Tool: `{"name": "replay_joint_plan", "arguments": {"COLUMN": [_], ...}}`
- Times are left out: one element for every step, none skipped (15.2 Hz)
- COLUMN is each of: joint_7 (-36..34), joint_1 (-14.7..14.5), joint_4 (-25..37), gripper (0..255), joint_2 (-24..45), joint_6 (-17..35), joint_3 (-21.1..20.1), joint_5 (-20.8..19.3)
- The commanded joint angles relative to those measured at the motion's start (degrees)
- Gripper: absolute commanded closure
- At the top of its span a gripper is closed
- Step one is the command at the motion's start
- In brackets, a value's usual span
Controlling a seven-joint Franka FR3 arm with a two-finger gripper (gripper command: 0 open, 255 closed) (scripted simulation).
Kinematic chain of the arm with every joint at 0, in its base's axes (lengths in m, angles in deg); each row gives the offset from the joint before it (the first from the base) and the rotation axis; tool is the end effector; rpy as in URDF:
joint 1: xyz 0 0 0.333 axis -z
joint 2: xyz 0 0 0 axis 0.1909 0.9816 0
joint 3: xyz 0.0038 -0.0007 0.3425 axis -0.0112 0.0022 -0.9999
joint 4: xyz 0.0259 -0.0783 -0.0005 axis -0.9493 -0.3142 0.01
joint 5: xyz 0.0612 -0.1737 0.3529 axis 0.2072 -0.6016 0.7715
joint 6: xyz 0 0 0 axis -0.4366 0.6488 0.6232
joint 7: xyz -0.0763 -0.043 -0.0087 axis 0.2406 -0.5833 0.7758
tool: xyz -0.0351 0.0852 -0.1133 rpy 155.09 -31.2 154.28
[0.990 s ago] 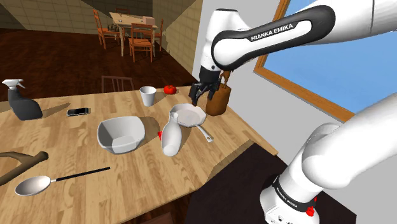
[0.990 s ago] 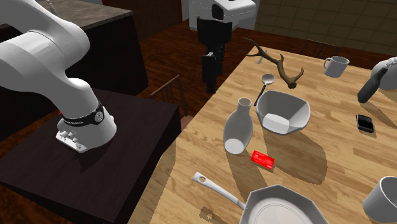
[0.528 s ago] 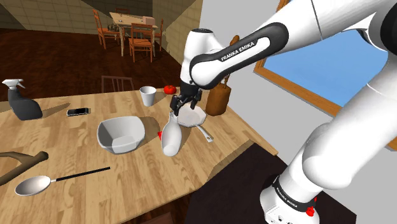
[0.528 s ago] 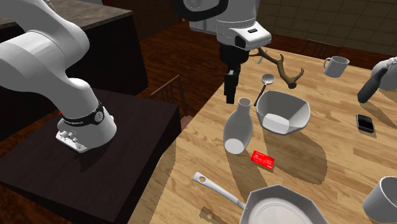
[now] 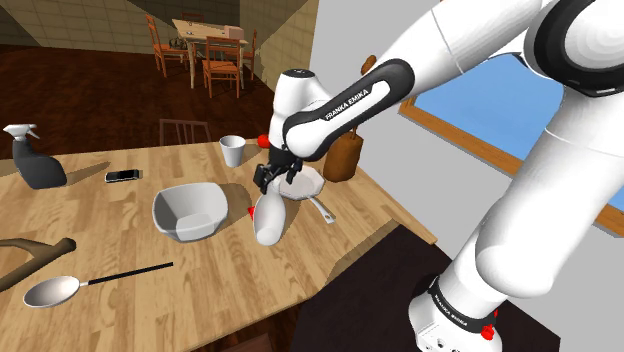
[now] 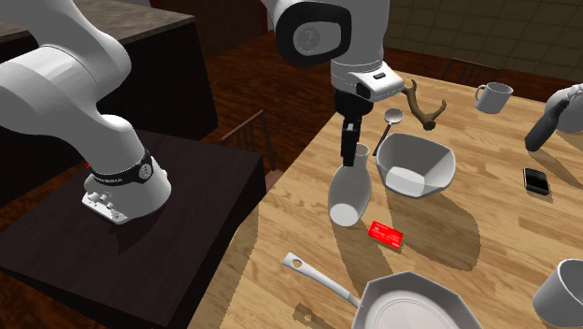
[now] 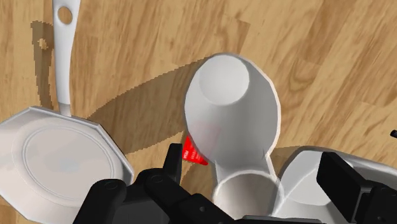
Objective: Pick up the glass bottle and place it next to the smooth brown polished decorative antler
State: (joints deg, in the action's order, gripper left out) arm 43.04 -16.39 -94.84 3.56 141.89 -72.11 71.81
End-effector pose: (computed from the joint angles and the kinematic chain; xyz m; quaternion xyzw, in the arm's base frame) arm 0.5084 0.1524 0.2974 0.9984 0.0001 0.0568 0.0057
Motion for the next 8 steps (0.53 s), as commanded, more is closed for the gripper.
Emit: {"name": "replay_joint_plan", "arguments": {"joint_7": [-0.38,-0.75,-0.75,-0.74,-0.75,-0.75,-0.75,-0.75], "joint_1": [0.01,-0.01,-0.02,-0.02,-0.02,-0.02,-0.02,-0.02], "joint_4": [-0.09,-0.15,-0.15,-0.15,-0.15,-0.15,-0.15,-0.15], "gripper": [0,0,0,0,0,0,0,0], "joint_2": [1.33,2.41,2.41,2.41,2.41,2.41,2.41,2.41], "joint_6": [1.41,2.52,2.52,2.52,2.52,2.52,2.52,2.52], "joint_3": [0.13,0.25,0.26,0.26,0.26,0.26,0.26,0.26], "joint_5": [-0.60,-1.12,-1.12,-1.11,-1.12,-1.12,-1.12,-1.12]}}
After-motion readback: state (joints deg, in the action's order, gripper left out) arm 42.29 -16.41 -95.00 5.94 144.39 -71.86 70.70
